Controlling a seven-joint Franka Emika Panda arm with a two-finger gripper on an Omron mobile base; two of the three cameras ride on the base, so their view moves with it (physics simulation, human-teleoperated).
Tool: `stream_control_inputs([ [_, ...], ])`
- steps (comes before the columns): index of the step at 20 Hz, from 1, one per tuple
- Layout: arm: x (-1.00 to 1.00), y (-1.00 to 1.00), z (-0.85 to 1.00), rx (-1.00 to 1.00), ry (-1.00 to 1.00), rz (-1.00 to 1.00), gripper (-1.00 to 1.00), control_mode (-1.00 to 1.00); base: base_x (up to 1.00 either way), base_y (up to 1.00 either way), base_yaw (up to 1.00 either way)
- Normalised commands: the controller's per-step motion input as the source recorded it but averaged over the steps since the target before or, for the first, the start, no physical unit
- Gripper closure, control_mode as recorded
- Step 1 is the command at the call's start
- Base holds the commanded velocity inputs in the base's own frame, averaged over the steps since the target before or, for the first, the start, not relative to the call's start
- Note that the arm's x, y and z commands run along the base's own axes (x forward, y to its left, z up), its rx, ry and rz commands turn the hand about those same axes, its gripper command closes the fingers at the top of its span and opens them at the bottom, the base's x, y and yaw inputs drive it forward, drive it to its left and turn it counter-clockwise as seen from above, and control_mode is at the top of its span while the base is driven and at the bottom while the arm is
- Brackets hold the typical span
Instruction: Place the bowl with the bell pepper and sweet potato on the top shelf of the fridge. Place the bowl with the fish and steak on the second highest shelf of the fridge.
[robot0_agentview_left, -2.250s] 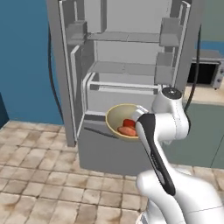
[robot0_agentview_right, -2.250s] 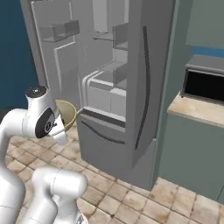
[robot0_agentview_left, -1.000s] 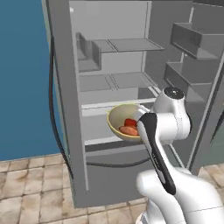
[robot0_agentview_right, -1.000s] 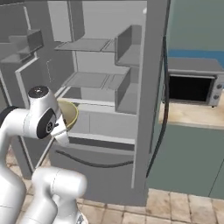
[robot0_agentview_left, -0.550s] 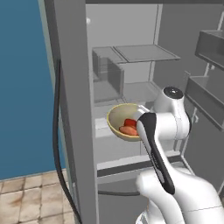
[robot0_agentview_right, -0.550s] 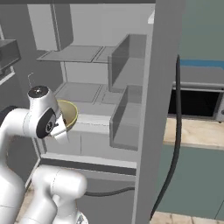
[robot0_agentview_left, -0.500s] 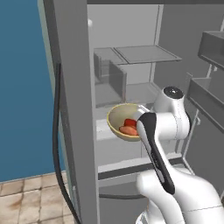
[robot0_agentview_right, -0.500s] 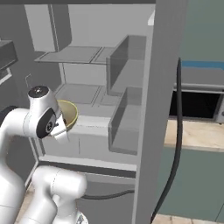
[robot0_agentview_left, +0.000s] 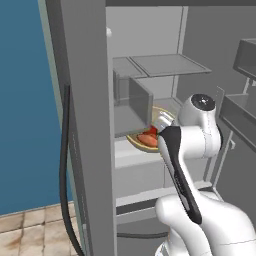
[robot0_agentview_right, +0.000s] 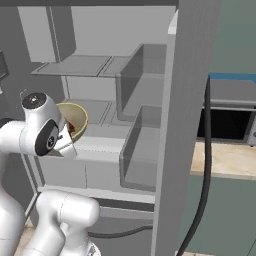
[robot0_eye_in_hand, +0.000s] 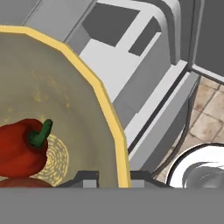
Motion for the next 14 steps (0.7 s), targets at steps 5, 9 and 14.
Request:
stream_control_inputs([
  [5, -0.22, -0.01, 1.0, -0.02, -0.37, -0.02, 1.0, -1.0, 0.0, 0.0, 0.0],
  [9, 0.08, -0.04, 1.0, 0.0, -0.18, -0.02, 1.0, -1.0, 0.0, 0.0, 0.0],
  [14, 0.24, -0.26, 1.0, 0.03, -0.02, 0.0, 1.0, -1.0, 0.0, 0.0, 0.0],
])
